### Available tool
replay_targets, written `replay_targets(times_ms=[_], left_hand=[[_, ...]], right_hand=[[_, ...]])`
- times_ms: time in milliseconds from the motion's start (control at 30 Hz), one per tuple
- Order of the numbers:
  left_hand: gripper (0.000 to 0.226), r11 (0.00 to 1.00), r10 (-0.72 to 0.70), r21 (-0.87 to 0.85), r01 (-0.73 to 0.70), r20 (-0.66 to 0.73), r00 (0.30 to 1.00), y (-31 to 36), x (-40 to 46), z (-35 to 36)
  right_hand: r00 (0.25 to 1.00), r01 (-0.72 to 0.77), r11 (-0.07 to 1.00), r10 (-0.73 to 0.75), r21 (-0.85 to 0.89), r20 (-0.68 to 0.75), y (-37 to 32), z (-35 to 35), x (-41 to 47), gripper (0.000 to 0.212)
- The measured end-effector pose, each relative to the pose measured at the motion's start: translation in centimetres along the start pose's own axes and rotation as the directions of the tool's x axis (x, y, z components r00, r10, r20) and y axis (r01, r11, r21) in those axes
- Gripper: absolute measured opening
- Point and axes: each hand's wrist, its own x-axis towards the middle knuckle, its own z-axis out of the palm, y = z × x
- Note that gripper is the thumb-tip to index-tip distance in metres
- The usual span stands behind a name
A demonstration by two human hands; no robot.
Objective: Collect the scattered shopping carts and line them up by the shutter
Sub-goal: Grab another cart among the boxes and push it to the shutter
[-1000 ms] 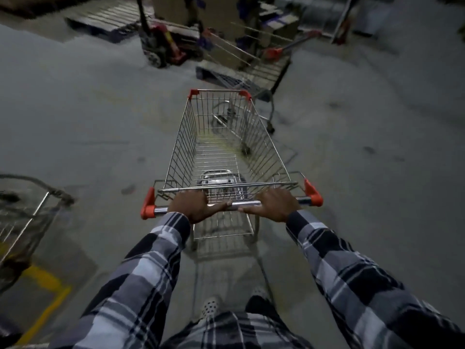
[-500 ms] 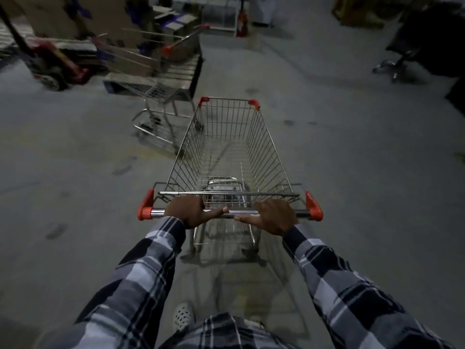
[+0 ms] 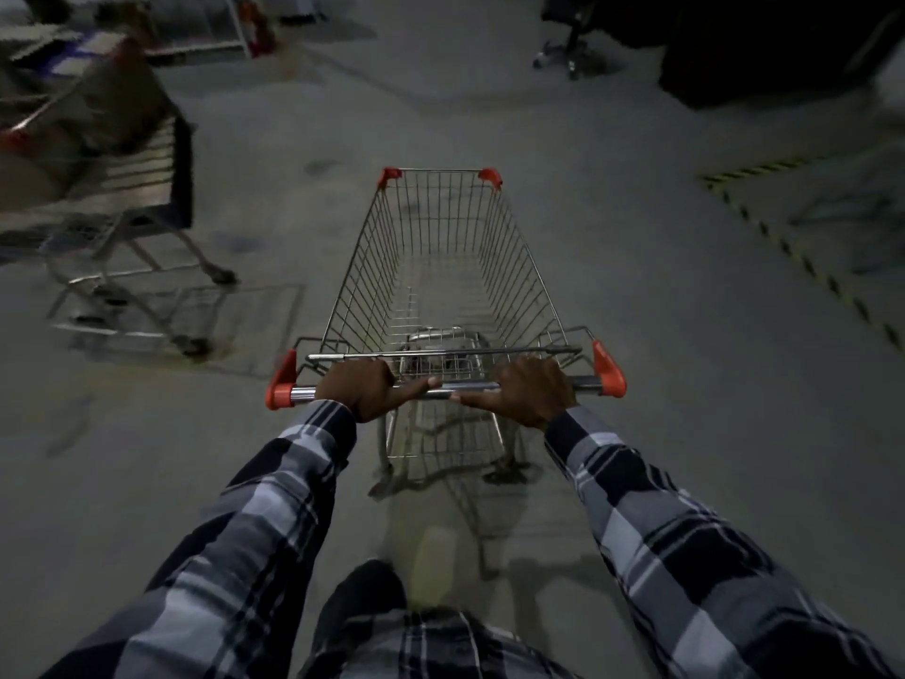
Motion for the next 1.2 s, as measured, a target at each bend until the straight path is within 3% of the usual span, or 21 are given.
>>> replay_targets(times_ms=[400,700,1100,1200], left_hand=[[0.088,0.942,0.331,0.051,-0.333,0.033,0.943,9.3,25.0,-4.2],[0.09,0.835,0.547,0.04,-0.548,0.032,0.836,18.7,45.1,-7.5],[0.09,0.661,0.746,0.056,-0.749,0.061,0.663,39.0,68.7,-10.5],[0.088,0.64,0.764,0.059,-0.766,0.06,0.642,45.2,74.4,-11.1]], right_hand=[[0.943,-0.333,0.939,0.332,-0.085,-0.025,18.3,-2.0,6.1,0.101],[0.849,-0.528,0.847,0.526,-0.059,-0.051,33.7,-3.5,11.9,0.083],[0.643,-0.766,0.637,0.752,-0.092,-0.146,58.5,-4.4,14.7,0.091],[0.649,-0.751,0.649,0.691,-0.12,-0.319,65.7,-4.4,14.9,0.085]])
